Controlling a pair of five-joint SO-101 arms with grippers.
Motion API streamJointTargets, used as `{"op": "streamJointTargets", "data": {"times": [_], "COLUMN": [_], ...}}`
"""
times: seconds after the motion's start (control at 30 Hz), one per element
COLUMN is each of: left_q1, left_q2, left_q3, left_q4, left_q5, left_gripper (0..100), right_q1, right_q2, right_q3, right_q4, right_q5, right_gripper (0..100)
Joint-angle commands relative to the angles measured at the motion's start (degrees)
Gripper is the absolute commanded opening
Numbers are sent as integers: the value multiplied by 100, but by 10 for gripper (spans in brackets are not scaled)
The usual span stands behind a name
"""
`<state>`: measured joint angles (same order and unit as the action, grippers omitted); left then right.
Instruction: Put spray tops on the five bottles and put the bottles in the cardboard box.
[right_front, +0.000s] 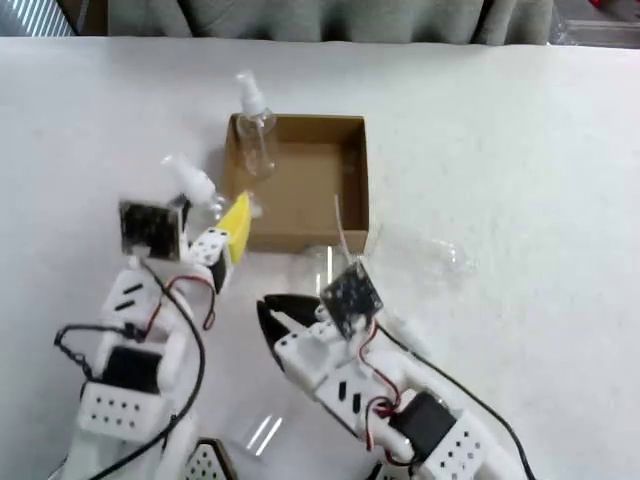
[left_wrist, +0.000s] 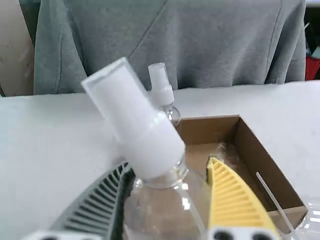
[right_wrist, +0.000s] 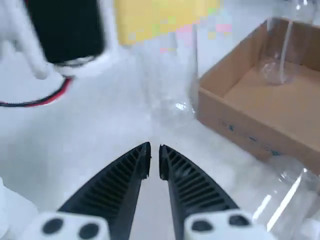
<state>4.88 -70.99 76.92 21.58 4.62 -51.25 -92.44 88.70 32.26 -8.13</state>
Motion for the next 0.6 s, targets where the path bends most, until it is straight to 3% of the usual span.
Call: {"op": "streamJointTargets", "data": {"times": [0.0, 0.27, 0.57], "left_q1": [-4, 242, 884], "left_q2": [163, -549, -1763], "left_q3": [-484, -484, -484], "left_q4": [-185, 396, 1301], "left_q5": [105, 70, 70], "left_gripper": [20, 20, 20], "right_q1": [-295, -400, -409], "right_q2": [-497, -549, -549], "right_q3": [325, 835, 835], "right_q4": [-585, -1578, -1771], "right_q5": [290, 308, 308], "right_gripper": [15, 15, 15]}}
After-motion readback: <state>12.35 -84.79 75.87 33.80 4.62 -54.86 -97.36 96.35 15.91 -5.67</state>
